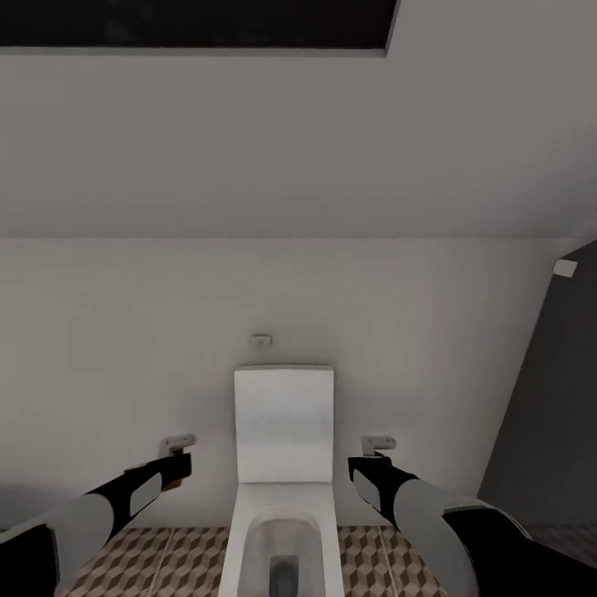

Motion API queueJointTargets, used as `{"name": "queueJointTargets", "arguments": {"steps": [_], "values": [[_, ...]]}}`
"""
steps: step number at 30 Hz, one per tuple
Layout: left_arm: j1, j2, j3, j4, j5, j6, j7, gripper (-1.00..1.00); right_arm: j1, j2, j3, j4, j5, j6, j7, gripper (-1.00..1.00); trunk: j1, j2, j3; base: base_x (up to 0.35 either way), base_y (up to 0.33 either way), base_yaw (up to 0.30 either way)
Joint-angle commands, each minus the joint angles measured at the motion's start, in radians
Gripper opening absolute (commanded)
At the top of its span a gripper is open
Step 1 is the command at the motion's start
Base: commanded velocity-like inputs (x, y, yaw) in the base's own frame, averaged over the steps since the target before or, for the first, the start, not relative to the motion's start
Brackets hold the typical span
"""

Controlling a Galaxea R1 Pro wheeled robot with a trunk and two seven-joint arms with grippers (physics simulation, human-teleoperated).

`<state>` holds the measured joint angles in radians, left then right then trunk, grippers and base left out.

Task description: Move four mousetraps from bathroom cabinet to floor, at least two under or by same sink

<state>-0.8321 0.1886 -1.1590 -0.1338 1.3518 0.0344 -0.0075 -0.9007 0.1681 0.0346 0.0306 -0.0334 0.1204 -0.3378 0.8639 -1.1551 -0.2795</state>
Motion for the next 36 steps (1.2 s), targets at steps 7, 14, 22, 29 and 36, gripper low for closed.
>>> {"name": "queueJointTargets", "arguments": {"steps": [7,14,22,29,36], "values": [[-0.001,-0.008,-0.006,0.018,0.005,0.0,-0.005,-1.0,-0.001,-0.002,0.004,0.002,-0.005,0.004,-0.003,-1.0,0.0,-0.001,-0.001,0.0,0.0,0.0],[-0.001,-0.039,-0.006,0.013,0.0,-0.001,-0.004,-1.0,-0.001,-0.004,0.004,0.002,-0.007,0.007,-0.004,-1.0,0.0,-0.001,-0.001,0.0,0.0,0.0],[-0.001,-0.058,-0.005,0.011,0.004,0.005,0.0,-1.0,-0.001,-0.004,0.002,0.002,-0.012,0.011,-0.004,-1.0,0.0,-0.001,-0.001,0.0,0.0,0.0],[-0.001,-0.073,-0.004,0.013,0.005,0.01,0.0,-1.0,-0.001,-0.002,0.002,0.002,-0.014,0.011,-0.004,-1.0,0.023,-0.043,-0.02,0.0,0.0,0.0],[-0.001,-0.091,-0.004,0.018,0.004,0.035,0.0,-1.0,-0.001,-0.001,0.002,0.002,-0.015,0.012,-0.004,-1.0,0.05,-0.092,-0.042,0.0,0.0,0.0]]}}
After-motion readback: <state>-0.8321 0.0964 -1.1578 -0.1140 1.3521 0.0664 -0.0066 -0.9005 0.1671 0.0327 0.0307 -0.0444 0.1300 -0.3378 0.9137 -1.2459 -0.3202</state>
